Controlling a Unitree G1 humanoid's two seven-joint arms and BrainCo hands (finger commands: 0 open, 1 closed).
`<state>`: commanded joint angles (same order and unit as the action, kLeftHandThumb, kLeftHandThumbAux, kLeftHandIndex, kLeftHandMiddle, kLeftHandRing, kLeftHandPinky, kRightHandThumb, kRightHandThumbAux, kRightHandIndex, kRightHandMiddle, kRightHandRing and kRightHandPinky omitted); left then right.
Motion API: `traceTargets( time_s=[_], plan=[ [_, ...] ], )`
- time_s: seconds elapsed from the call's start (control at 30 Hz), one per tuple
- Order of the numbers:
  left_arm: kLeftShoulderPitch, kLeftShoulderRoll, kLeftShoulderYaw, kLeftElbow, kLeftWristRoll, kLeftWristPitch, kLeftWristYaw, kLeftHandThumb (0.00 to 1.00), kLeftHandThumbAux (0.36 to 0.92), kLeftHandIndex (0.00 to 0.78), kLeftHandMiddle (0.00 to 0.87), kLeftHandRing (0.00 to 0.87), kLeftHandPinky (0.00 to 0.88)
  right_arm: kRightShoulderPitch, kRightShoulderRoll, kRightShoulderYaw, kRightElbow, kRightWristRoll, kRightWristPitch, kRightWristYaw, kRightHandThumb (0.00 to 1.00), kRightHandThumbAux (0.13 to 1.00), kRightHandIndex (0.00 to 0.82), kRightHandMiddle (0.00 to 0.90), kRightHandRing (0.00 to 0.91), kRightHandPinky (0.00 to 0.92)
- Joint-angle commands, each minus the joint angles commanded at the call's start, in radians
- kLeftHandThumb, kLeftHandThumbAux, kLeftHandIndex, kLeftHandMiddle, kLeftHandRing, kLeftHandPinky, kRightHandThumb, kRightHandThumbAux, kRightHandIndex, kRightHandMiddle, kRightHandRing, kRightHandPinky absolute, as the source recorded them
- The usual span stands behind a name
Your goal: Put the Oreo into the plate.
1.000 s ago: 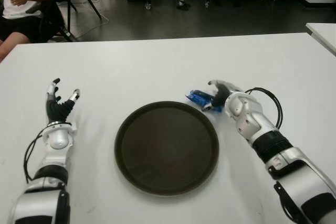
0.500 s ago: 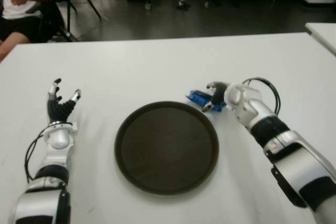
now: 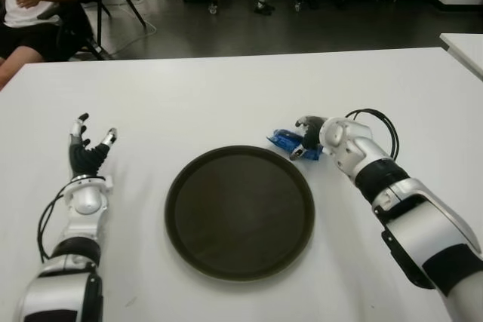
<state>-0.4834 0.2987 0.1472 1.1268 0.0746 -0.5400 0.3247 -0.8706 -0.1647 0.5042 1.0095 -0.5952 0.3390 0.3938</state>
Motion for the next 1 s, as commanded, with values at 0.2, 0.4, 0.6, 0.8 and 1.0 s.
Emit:
traceTargets(
  time_s=[0.2,0.4,0.6,0.8,1.0],
  plan=[
    [0.000,-0.001,-0.007,-0.003,0.009,-0.002,0.016,0.000,0.624,0.000,0.000,0.000,0.000,-0.004,-0.003,0.009,0.007,-0.005,-0.016,0.013,0.000,0.763,0.029,0.076,0.014,0.000],
    [0.000,-0.003,-0.014,-0.006,0.019,0.001,0.030,0.000,0.613,0.000,0.000,0.000,0.000,-0.003,-0.015,0.020,-0.004,-0.010,-0.033,0.045,0.000,0.766,0.040,0.086,0.025,0.000],
    [0.000,-0.010,-0.008,-0.008,0.009,0.006,0.028,0.000,0.614,0.000,0.000,0.000,0.000,-0.007,-0.008,0.026,0.015,-0.015,-0.031,0.048,0.000,0.781,0.038,0.084,0.023,0.000],
    [0.003,-0.010,-0.013,-0.013,0.019,0.004,0.039,0.000,0.605,0.000,0.000,0.000,0.000,0.000,-0.014,0.020,0.016,-0.010,-0.054,0.036,0.000,0.786,0.031,0.074,0.018,0.000],
    [0.004,-0.014,-0.011,-0.018,0.015,0.003,0.035,0.000,0.611,0.000,0.000,0.000,0.000,0.001,-0.016,0.017,0.023,-0.006,-0.078,0.037,0.000,0.788,0.035,0.078,0.021,0.000]
  ],
)
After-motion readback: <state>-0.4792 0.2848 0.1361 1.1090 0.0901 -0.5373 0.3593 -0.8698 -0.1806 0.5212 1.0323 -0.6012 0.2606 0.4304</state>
